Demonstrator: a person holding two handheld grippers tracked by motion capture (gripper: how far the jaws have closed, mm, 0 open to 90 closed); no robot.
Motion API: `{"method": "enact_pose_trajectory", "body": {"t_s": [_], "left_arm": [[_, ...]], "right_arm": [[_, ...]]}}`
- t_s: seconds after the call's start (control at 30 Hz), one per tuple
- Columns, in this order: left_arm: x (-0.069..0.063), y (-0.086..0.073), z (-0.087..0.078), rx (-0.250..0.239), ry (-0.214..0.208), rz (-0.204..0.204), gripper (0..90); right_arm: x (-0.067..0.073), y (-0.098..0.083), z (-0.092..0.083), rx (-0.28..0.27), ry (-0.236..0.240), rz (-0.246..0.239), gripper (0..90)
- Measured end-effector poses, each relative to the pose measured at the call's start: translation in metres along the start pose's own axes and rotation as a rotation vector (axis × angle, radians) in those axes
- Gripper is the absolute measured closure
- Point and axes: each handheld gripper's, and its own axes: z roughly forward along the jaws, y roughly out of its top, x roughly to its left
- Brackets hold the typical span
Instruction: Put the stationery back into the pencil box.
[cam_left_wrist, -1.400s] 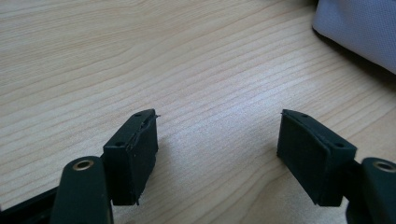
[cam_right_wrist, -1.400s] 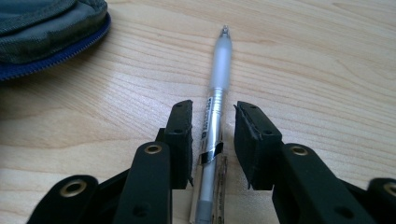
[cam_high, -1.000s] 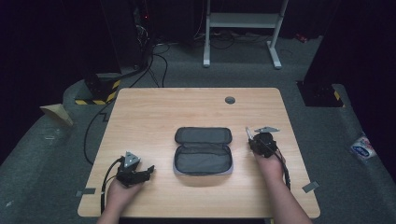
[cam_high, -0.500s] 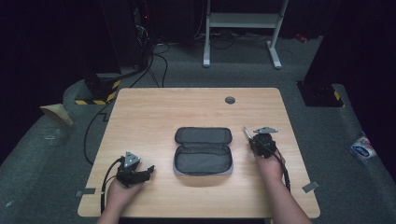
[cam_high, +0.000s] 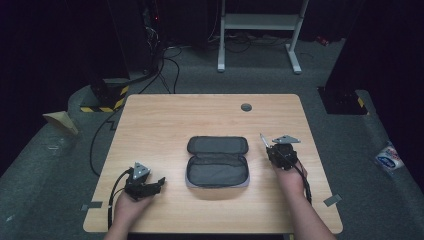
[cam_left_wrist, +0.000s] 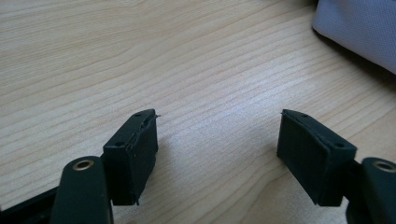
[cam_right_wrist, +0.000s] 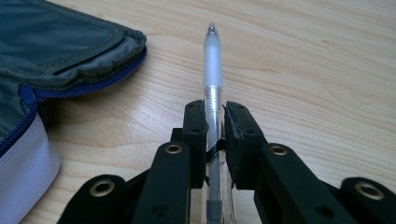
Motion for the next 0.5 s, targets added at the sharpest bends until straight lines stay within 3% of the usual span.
{"method": "enact_pose_trajectory", "body": {"t_s": [0.5], "left_arm": [[-0.001,-0.001,-0.001,-0.002,0.004,-0.010,28.9]], "right_arm": [[0.007,0.006,-0.023,-0.021,0.007,-0.036,78.6]]}}
